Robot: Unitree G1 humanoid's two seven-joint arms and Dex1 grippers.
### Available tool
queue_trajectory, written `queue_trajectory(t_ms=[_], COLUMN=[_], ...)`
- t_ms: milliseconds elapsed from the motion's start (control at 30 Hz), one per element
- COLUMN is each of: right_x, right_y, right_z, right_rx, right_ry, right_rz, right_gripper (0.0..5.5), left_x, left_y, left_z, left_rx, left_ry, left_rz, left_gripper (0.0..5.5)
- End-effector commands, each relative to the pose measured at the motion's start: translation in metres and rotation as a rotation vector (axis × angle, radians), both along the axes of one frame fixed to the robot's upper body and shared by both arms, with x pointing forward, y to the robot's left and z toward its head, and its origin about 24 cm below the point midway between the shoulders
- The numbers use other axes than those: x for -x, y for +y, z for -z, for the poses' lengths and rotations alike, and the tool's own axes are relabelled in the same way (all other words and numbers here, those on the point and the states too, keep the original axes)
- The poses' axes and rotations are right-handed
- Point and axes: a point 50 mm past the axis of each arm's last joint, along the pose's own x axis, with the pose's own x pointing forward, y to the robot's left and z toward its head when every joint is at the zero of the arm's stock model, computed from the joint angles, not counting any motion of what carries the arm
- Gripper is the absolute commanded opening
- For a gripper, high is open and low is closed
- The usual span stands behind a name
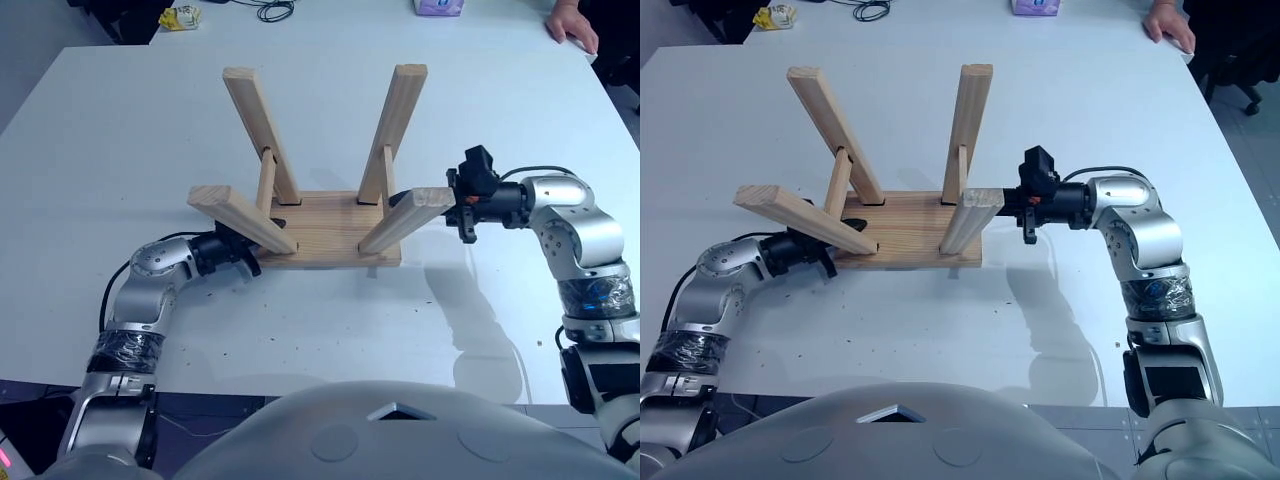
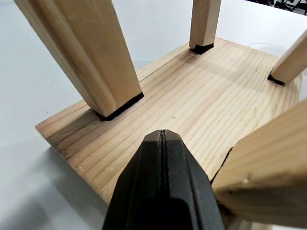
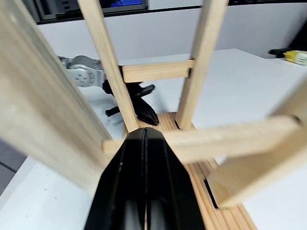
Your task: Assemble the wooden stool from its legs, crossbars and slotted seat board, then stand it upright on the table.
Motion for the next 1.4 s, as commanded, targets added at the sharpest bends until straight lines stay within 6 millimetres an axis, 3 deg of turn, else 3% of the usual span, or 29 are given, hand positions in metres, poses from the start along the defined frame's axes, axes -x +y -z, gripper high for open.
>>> queue_trajectory(t_ms=[33, 167, 267, 367, 467, 600, 733, 900, 1167, 1400], right_x=[-0.017, -0.015, -0.002, -0.003, 0.001, 0.024, 0.044, 0.072, 0.069, 0.068], right_y=[-0.038, -0.059, -0.054, -0.040, -0.028, -0.013, -0.013, -0.005, 0.011, 0.011], right_z=[-0.008, -0.017, 0.016, 0.055, 0.078, 0.088, 0.081, 0.061, 0.070, 0.071], right_rx=[0.002, -0.017, 0.175, 0.323, 0.411, 0.430, 0.474, 0.490, 0.481, 0.475], right_ry=[-0.006, -0.030, -0.050, -0.056, -0.042, 0.005, 0.019, 0.038, 0.054, 0.062], right_rz=[0.201, 0.322, 0.401, 0.571, 0.616, 0.567, 0.525, 0.374, 0.382, 0.391], right_gripper=[0.00, 0.00, 0.00, 0.00, 0.00, 0.00, 0.00, 0.00, 0.00, 0.00], left_x=[0.008, 0.023, 0.035, 0.033, 0.038, 0.052, 0.058, 0.076, 0.057, 0.069], left_y=[0.037, 0.069, 0.086, 0.100, 0.088, 0.058, 0.039, 0.032, 0.030, 0.027], left_z=[-0.009, -0.033, -0.037, -0.013, 0.012, 0.026, 0.023, 0.015, 0.016, 0.018], left_rx=[-0.043, -0.081, -0.165, -0.315, -0.365, -0.323, -0.290, -0.263, -0.265, -0.248], left_ry=[0.006, -0.027, -0.001, 0.068, 0.144, 0.181, 0.165, 0.182, 0.162, 0.206], left_rz=[-0.164, -0.226, -0.262, -0.365, -0.371, -0.286, -0.240, -0.162, -0.130, -0.059], left_gripper=[0.02, 0.02, 0.02, 0.02, 0.02, 0.02, 0.02, 0.02, 0.02, 0.02])
